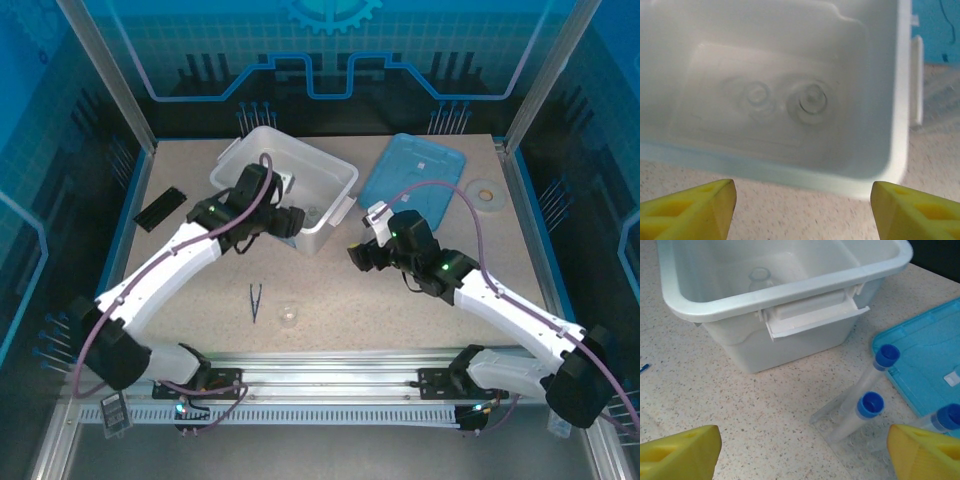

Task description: Organize the chemistry lab equipment

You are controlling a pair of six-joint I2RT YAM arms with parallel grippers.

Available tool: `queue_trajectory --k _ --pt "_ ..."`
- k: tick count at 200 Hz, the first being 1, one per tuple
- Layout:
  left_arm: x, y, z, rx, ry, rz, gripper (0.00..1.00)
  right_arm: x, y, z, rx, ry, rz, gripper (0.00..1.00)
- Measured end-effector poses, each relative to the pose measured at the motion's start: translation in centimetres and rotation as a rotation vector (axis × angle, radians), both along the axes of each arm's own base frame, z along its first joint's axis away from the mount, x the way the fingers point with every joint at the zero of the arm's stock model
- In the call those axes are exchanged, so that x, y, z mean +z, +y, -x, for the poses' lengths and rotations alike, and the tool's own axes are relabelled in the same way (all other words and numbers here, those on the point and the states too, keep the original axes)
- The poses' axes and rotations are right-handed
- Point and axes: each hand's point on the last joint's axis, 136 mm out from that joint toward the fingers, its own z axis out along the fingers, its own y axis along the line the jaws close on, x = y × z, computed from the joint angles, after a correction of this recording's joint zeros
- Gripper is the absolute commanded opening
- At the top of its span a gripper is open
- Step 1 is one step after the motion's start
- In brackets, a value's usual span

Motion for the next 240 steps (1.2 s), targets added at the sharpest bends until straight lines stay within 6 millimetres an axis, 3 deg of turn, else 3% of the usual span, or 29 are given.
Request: queue_trajectory --k 56,141,240 --pt "-1.7 -0.7 4.9 -0.053 -0.001 -0.02 0.72 1.5 1.2 -0.5 0.044 -0.012 -0.006 0.88" --pt "-10.8 -1.6 12.0 -0.108 0.209 -0.115 0.78 1.4 1.4 -0.3 0.066 0.006 0.011 0.88" --pt "-14.7 -1.6 14.6 -0.137 0.316 -0.182 0.79 0.9 1.3 0.0 0.071 0.027 0.023 0.89"
